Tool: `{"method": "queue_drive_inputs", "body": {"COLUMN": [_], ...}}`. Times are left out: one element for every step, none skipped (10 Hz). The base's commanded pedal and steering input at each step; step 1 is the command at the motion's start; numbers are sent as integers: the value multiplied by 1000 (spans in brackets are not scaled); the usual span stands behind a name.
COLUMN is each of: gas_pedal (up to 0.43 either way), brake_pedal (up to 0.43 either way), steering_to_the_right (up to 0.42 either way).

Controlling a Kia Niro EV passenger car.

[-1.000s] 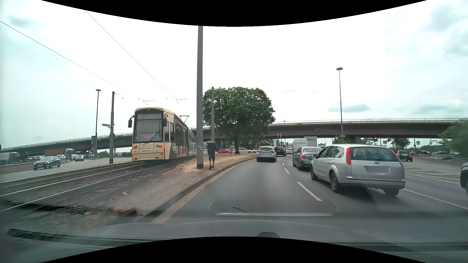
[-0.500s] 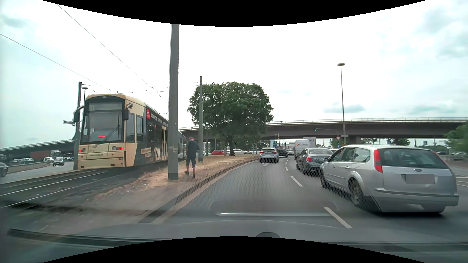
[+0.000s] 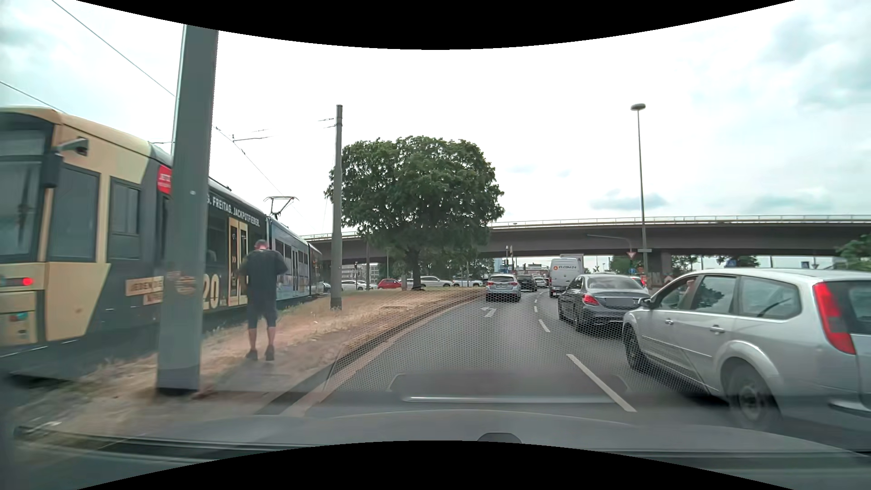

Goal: Follow the waypoints while adhering to traffic rules and regulations

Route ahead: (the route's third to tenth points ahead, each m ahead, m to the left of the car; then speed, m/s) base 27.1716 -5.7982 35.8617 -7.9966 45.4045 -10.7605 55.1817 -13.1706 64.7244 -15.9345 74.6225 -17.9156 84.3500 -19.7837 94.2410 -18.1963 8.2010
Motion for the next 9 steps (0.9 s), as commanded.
{"method": "queue_drive_inputs", "body": {"gas_pedal": [268,268,268,268,268,268,268,268,130], "brake_pedal": [0,0,0,0,0,0,0,0,0], "steering_to_the_right": [30,30,30,30,30,30,30,32,34]}}
